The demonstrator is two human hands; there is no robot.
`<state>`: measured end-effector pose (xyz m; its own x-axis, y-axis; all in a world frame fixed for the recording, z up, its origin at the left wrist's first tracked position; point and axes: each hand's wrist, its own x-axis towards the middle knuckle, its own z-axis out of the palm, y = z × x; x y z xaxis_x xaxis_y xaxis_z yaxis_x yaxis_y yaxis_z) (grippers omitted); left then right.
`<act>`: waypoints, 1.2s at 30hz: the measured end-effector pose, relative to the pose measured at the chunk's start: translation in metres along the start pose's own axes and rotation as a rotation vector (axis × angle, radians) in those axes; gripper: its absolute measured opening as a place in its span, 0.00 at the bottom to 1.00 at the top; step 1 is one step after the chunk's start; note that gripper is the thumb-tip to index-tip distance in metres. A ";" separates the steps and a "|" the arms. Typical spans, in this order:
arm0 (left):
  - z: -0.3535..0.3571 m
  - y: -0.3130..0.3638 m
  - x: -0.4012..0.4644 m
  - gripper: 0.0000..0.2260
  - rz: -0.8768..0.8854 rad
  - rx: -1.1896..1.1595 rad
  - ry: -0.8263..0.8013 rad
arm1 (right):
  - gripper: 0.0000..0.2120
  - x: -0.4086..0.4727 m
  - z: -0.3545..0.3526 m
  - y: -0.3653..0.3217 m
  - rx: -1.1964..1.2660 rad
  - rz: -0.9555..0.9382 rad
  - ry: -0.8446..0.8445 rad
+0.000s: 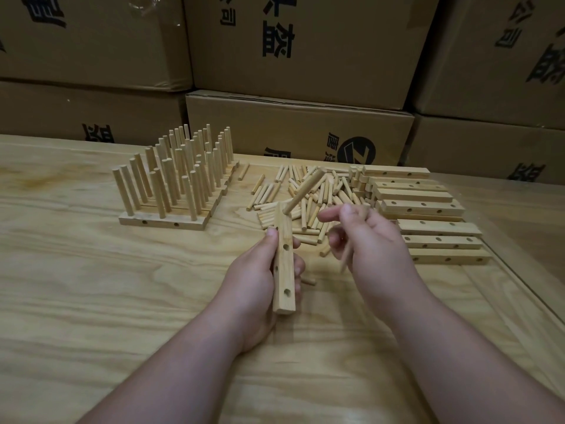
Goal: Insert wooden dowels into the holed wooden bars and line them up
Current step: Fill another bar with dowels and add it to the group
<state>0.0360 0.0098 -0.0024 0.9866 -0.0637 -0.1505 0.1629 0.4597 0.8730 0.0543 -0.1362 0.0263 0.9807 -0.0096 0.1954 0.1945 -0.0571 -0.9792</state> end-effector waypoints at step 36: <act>-0.002 -0.003 0.005 0.21 -0.005 0.077 0.092 | 0.07 -0.011 0.003 -0.018 -0.281 -0.198 -0.108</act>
<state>0.0402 0.0102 -0.0069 0.9809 0.0177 -0.1936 0.1716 0.3898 0.9048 0.0396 -0.1321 0.0420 0.9238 0.1341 0.3585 0.3828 -0.3196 -0.8668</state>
